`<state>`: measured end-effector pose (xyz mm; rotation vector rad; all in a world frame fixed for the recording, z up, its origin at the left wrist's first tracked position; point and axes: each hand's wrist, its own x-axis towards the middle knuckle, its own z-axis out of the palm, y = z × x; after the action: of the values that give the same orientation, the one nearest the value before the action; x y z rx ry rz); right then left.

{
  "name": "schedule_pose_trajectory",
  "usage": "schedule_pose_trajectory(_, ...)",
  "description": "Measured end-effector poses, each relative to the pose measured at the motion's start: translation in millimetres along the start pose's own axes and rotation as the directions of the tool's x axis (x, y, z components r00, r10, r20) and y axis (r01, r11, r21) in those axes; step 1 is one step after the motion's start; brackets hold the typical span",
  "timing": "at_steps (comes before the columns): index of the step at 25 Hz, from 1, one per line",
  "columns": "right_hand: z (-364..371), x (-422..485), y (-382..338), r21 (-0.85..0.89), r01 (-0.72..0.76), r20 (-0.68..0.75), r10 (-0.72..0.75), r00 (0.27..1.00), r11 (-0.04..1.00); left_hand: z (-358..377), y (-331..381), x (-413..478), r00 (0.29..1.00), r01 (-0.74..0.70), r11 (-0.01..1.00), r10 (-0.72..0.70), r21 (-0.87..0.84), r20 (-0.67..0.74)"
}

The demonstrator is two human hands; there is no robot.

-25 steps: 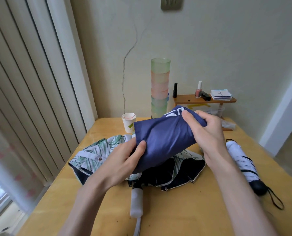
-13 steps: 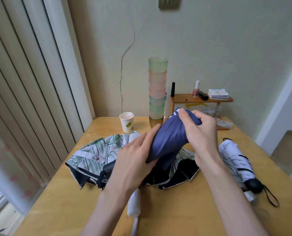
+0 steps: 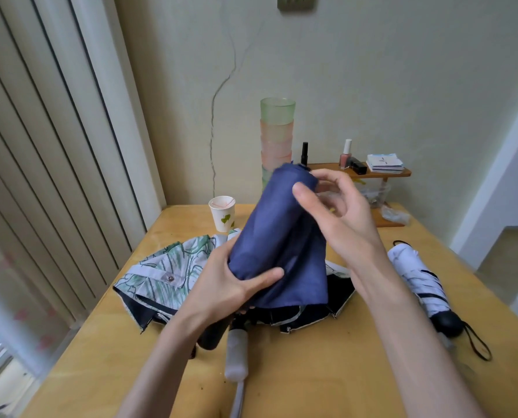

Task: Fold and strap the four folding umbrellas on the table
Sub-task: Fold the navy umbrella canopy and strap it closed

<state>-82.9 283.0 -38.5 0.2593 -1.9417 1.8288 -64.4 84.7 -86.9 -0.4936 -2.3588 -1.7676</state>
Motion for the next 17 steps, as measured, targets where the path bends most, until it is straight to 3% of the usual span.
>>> schedule_pose_trajectory(3,-5.6,4.8,17.9,-0.205,0.115,0.063,-0.104,0.993,0.972,-2.8,1.7,-2.1,0.980,0.194,0.928,-0.197,-0.319,0.023)
schedule_pose_trajectory(5,-7.2,3.6,24.9,-0.110,0.097,0.125,-0.083,0.989,0.989,-10.6,-0.3,-2.1,0.975,0.213,0.891,-0.220,-0.401,0.030)
schedule_pose_trajectory(13,-18.1,4.5,10.5,0.116,0.048,0.052,-0.054,0.997,0.992,-33.9,-17.4,-0.1,0.974,0.217,0.929,-0.227,-0.300,0.003)
schedule_pose_trajectory(15,-22.8,3.1,8.2,0.148,0.016,0.101,-0.031,0.994,0.989,-36.4,-16.7,-1.3,0.976,0.209,0.931,-0.217,-0.299,0.008)
schedule_pose_trajectory(17,-29.1,1.8,8.5,0.061,-0.013,0.231,-0.002,0.973,0.998,-36.4,-16.1,-1.9,0.980,0.194,0.934,-0.198,-0.299,0.017)
